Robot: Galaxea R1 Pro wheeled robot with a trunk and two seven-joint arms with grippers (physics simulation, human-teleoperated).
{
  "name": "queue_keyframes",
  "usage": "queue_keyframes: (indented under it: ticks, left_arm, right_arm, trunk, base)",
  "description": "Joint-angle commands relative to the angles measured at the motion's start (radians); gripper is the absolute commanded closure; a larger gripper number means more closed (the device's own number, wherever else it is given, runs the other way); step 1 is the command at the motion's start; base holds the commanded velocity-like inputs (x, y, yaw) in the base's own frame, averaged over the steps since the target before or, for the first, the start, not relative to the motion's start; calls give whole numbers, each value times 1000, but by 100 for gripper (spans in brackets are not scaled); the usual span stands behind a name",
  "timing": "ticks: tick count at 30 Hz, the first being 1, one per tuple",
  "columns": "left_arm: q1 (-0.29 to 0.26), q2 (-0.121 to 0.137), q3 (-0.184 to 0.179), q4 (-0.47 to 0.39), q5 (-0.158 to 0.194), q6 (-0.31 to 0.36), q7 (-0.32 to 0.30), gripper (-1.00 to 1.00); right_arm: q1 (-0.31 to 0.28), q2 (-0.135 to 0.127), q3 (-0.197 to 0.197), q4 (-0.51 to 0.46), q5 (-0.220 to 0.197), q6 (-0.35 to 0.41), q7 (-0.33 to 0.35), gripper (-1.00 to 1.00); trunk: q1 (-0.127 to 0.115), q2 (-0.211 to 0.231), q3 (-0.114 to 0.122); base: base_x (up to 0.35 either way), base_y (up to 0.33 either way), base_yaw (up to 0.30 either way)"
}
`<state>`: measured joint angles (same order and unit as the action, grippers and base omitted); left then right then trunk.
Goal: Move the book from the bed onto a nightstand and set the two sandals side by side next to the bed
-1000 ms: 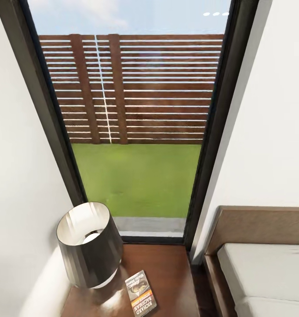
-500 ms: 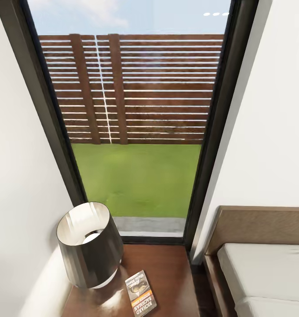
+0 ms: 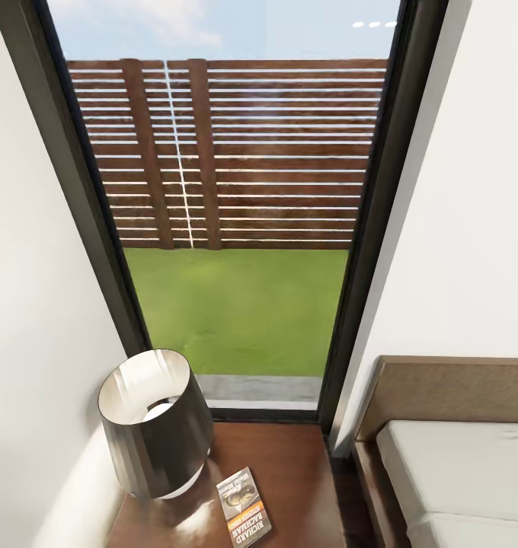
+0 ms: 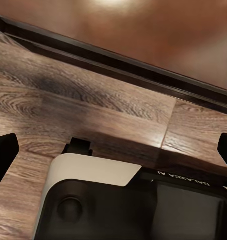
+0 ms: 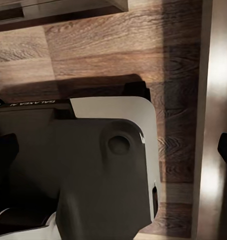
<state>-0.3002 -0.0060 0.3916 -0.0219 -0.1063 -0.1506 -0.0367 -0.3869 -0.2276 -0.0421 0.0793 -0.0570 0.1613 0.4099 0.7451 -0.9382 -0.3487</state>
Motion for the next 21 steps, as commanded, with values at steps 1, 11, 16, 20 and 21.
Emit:
queue_keyframes:
  ticks: [1, 11, 16, 20, 21]
  left_arm:
    - [0, 0, 9, 0, -10, -3, -2, -100]
    - [0, 0, 9, 0, -10, -3, -2, -100]
    - [0, 0, 9, 0, -10, -3, -2, -100]
    - [0, 0, 9, 0, -10, -3, -2, -100]
    - [0, 0, 9, 0, -10, -3, -2, -100]
  right_arm:
    - [-1, 0, -4, 2, -6, 4, 3, -100]
    - [-1, 0, -4, 1, -6, 4, 3, -100]
    - [-1, 0, -4, 2, -6, 4, 3, -100]
    - [-1, 0, -4, 2, -6, 4, 3, -100]
    - [-1, 0, -4, 2, -6, 4, 3, -100]
  trunk:
    - [0, -1, -1]
    - [0, -1, -1]
    - [0, -1, -1]
    - [0, -1, -1]
    - [0, -1, -1]
  base:
    - [0, 0, 0]
    - [0, 0, 0]
    - [0, 0, 0]
    - [0, 0, 0]
    - [0, 0, 0]
